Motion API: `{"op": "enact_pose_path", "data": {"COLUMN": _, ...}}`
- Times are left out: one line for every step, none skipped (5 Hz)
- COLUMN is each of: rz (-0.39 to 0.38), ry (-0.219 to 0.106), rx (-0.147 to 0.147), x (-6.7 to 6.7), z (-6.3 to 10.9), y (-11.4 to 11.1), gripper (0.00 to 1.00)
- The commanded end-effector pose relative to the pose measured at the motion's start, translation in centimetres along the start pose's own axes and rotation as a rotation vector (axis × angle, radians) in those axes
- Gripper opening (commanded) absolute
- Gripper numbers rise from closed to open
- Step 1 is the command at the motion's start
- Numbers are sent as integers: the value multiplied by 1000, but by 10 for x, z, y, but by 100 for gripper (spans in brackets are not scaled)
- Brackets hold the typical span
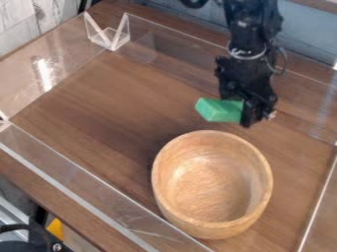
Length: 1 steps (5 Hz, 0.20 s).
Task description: Remove the green block from inside the brown bowl and put it on the table
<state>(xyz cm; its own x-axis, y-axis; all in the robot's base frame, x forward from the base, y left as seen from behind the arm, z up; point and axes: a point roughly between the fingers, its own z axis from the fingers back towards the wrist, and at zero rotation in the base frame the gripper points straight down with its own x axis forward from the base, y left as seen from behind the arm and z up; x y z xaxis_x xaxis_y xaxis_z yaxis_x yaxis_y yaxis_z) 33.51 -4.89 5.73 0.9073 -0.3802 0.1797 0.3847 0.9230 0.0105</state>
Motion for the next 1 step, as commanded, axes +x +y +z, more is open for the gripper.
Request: {"op": "enact_pose_path", "data": {"rz": 40, "ry": -47, "rx": 32, "x": 6, "z": 17, "y": 27, "gripper": 0}}
